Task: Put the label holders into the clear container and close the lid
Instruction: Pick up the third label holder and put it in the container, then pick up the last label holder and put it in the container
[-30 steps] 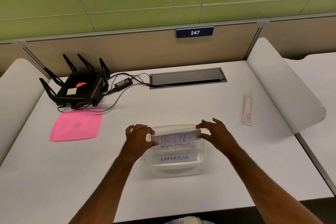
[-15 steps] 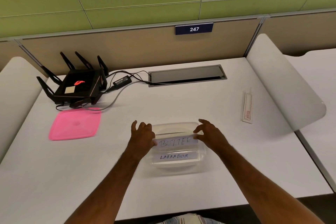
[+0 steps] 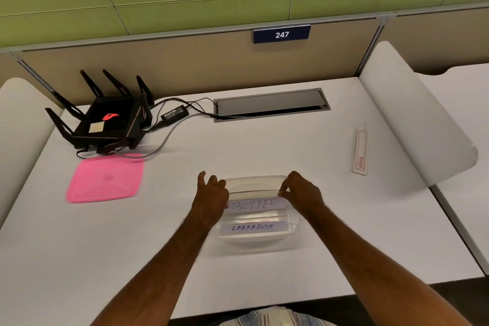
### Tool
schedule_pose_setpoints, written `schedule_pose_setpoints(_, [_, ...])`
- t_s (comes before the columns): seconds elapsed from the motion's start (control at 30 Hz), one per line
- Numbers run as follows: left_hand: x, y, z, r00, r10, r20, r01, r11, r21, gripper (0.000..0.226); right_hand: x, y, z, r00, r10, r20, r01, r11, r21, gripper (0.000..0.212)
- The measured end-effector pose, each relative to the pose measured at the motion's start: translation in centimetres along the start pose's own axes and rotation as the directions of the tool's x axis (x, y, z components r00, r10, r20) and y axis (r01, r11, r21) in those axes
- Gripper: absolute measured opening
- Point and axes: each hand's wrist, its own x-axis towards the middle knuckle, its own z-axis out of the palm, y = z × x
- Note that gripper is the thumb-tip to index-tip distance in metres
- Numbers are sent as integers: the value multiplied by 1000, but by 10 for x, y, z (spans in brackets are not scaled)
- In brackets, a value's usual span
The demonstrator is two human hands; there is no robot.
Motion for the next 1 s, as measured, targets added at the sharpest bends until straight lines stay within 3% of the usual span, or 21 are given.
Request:
schedule_pose_setpoints(0.4, [0,6,-2,1000,20,9,-21,998,55,21,2,5,-2,997,-75,14,75,997,-12,12])
schedule_pose_setpoints(0.5, [-1,8,-4,999,18,-47,-15,998,61,27,3,10,-3,996,-93,-6,93,990,102,11])
schedule_pose_setpoints(0.63, [-1,18,-15,978,13,-208,-21,999,-33,20,3,21,-8,991,-101,-83,125,918,377,4])
schedule_pose_setpoints(0.73, [4,31,-29,931,7,-364,-50,993,-111,15,1,31,-12,964,-153,-215,232,881,412,2])
schedule_pose_setpoints(0.8, [13,41,-37,900,12,-436,-101,978,-182,11,-3,39,-15,957,-114,-266,228,864,450,5])
schedule_pose_setpoints(1.0, [43,82,-62,908,-96,-407,-164,815,-556,8,-7,70,-26,947,94,-306,103,816,569,16])
